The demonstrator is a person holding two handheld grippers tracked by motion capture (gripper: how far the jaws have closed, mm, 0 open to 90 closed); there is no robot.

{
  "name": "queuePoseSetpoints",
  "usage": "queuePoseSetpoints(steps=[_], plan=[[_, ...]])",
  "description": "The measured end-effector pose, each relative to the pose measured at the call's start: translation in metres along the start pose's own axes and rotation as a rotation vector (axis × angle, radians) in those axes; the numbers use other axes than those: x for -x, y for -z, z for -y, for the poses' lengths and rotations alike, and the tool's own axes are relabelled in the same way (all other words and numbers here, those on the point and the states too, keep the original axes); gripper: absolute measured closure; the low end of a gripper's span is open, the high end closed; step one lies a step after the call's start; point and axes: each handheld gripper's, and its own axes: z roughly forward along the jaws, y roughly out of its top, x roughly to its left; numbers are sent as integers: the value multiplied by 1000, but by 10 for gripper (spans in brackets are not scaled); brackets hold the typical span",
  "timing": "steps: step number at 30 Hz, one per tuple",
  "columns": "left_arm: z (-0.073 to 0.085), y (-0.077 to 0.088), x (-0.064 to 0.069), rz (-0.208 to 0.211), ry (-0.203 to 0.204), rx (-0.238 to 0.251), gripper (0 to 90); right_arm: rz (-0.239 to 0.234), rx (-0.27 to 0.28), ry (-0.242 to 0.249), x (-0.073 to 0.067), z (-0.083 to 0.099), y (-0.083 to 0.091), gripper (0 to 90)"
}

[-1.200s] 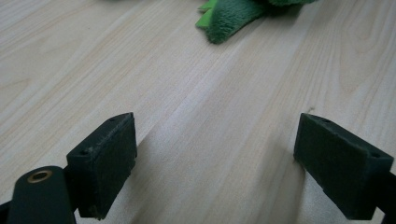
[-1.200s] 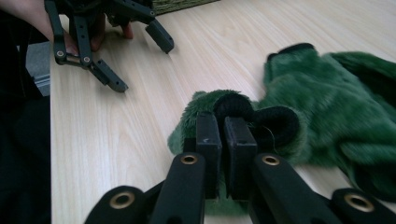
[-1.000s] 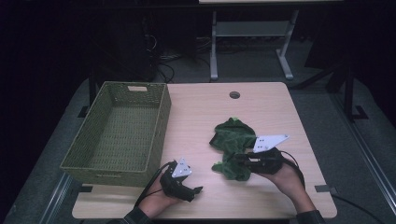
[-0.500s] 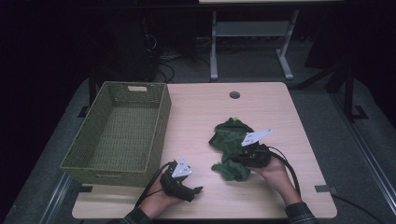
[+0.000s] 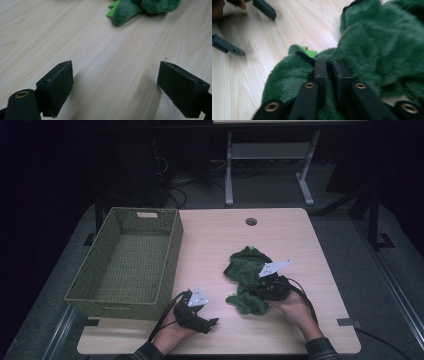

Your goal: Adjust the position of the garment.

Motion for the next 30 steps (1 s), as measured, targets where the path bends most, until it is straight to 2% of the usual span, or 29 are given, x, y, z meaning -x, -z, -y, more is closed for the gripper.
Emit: queuePoseSetpoints(steps=[6,8,11,15,17,19,21,30], plan=[[-13,1,-1,15,-11,33,133,23,30,-14,3,-4,14,688],[-24,0,-6,18,-30,34,133,25,51,-26,5,-6,20,657],[-31,0,-9,24,-25,46,138,44,72,-29,8,-7,26,637],[-45,-1,-14,38,-17,69,139,49,95,-54,12,-6,31,631],[-56,-2,-18,33,-22,84,142,71,93,-51,17,-7,35,616],[-60,-3,-20,35,-20,88,142,79,98,-56,19,-9,37,616],[-68,-3,-22,39,-12,98,143,96,120,-60,25,-12,43,618],[-104,-15,-37,21,-12,125,159,137,118,-85,44,-24,53,617]])
